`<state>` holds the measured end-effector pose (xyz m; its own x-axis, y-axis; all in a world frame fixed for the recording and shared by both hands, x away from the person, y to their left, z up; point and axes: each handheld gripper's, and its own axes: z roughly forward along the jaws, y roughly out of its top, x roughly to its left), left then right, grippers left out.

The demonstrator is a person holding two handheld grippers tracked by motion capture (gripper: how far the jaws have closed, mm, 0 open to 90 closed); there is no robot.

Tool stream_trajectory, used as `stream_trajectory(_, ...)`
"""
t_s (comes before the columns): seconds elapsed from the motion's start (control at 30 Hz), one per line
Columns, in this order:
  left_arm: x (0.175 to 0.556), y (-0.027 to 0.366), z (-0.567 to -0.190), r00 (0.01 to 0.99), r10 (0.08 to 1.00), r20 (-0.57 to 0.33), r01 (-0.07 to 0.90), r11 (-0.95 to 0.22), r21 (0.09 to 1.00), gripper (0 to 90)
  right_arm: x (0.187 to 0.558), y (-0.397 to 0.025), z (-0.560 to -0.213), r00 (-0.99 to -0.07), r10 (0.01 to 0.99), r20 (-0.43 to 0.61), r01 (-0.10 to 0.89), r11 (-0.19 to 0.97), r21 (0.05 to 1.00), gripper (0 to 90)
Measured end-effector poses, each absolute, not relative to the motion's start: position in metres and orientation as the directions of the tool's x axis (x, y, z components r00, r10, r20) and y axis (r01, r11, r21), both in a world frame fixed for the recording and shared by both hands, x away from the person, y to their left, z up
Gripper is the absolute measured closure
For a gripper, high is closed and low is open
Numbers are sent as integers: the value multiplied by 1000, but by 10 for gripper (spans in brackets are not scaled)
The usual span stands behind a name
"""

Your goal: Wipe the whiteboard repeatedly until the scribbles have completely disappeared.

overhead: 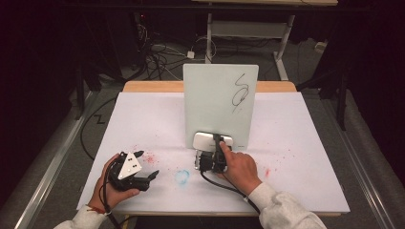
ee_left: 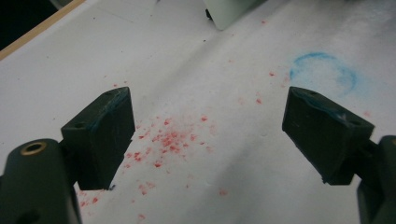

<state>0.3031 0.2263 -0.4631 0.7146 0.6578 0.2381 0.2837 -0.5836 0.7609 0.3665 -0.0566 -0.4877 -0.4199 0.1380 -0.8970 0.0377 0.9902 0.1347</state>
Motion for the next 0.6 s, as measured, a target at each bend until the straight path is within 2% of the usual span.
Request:
stream_trajectory(0.27, 304, 226, -463, 714, 659, 238, 284, -582, 762, 162, 375, -103, -461, -372, 269, -888, 117, 963, 243, 311)
stream_trajectory(0.6, 305, 224, -463, 716, 656, 240, 282, -586, 760, 163, 389, -148, -422, -332, 515, -790, 177, 857, 484, 310)
